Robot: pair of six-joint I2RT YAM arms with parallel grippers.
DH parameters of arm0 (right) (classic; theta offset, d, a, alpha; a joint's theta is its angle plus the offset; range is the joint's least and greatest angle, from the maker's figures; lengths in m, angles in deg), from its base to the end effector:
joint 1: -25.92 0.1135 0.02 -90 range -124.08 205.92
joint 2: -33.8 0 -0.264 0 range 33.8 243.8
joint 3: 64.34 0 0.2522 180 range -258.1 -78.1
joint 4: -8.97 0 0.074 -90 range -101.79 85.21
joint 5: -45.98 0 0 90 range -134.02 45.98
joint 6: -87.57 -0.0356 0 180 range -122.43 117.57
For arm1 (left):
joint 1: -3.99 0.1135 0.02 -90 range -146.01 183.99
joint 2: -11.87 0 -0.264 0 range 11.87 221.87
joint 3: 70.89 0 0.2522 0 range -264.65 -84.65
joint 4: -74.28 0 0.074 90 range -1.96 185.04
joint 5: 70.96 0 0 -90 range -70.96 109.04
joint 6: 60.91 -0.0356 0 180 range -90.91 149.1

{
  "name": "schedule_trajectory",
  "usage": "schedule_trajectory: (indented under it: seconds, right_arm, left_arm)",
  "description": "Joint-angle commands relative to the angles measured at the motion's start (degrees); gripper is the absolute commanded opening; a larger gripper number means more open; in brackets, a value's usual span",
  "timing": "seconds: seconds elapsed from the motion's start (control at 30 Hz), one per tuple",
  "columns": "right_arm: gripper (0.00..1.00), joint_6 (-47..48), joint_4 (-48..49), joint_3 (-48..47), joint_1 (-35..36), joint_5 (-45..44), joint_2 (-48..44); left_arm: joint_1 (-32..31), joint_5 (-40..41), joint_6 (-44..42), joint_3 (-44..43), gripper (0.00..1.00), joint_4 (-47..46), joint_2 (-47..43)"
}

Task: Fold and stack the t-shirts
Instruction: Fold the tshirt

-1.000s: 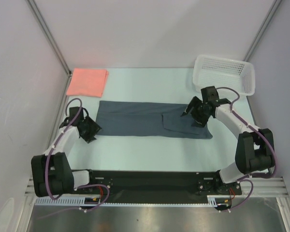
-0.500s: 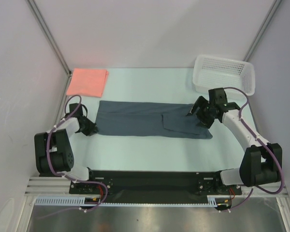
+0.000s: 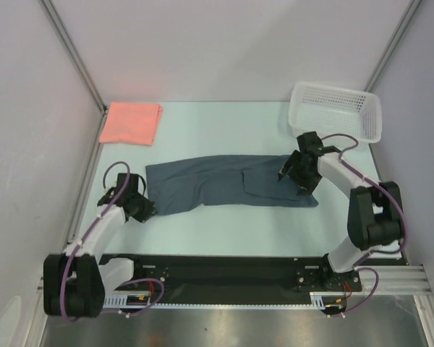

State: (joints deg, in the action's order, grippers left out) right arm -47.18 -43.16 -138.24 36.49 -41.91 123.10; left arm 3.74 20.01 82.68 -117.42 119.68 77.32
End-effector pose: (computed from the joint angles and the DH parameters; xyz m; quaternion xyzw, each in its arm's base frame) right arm 0.2964 0.0566 0.2093 0.2848 0.9384 0.1064 0.1642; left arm 0.1964 -0.0003 0.1731 -0.4393 0.8704 -0.0933 0.2019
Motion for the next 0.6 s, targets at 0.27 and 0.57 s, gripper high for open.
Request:
schedule_trajectory:
  seconds: [0.27,0.57]
  right_arm:
    - [0.89,-10.08,-4.88,-14.93,8.67,-16.77,14.5]
    - [1.0,-13.08,-3.38,-17.72,13.68,-16.69,24.24]
  left_arm:
    - [-4.93,6.68,12.08,3.6,0.0,18.9,-20.53]
    - [-4.85,5.88,9.09,1.75,0.0,22.67,-24.05]
